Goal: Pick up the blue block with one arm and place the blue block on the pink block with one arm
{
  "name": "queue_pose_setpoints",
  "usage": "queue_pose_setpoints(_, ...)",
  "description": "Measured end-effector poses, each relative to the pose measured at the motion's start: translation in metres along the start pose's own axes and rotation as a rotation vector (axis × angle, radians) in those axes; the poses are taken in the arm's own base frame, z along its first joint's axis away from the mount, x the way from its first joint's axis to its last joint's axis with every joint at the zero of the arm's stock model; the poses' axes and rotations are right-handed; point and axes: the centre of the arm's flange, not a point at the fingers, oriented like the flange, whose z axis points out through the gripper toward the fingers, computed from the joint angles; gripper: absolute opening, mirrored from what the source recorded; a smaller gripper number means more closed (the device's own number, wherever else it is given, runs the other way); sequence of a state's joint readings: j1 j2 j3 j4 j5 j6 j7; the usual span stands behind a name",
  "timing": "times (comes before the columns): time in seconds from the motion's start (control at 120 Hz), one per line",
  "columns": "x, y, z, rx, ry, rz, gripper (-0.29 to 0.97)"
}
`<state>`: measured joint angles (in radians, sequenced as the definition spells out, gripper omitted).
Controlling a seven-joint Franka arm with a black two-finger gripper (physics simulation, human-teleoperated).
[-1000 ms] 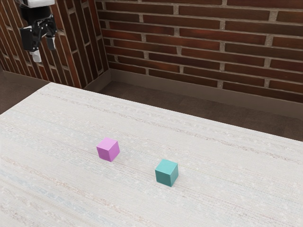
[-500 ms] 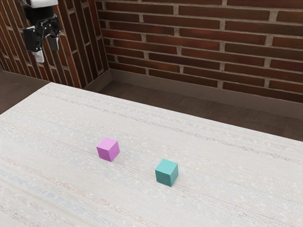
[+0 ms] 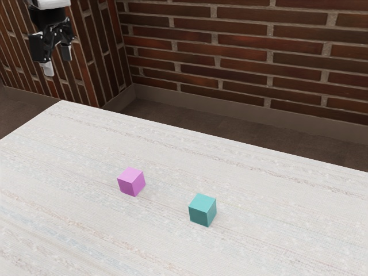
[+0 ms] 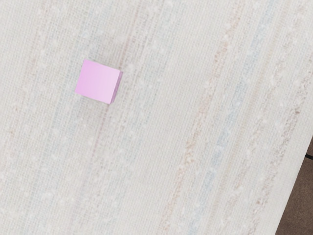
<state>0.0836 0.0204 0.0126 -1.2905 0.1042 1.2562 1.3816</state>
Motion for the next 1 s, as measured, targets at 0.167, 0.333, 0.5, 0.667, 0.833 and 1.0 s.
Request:
queue_pose_setpoints(0.167, -0.004, -0.001, 0.0, -0.001, 0.0, -0.007, 0.68)
queue_pose_setpoints(0.333, -0.007, -0.001, 0.001, -0.002, 0.001, -0.013, 0.68)
queue_pose_setpoints(0.5, -0.024, 0.035, -0.079, 0.163, 0.032, -0.023, 0.68)
queue_pose_setpoints(0.667, -0.002, 0.137, -0.166, 0.333, 0.065, 0.073, 0.68)
queue_pose_setpoints(0.833, -0.003, 0.147, -0.172, 0.338, 0.05, 0.077, 0.68)
queue_pose_setpoints(1.0, -0.012, 0.14, -0.168, 0.327, 0.04, 0.055, 0.68)
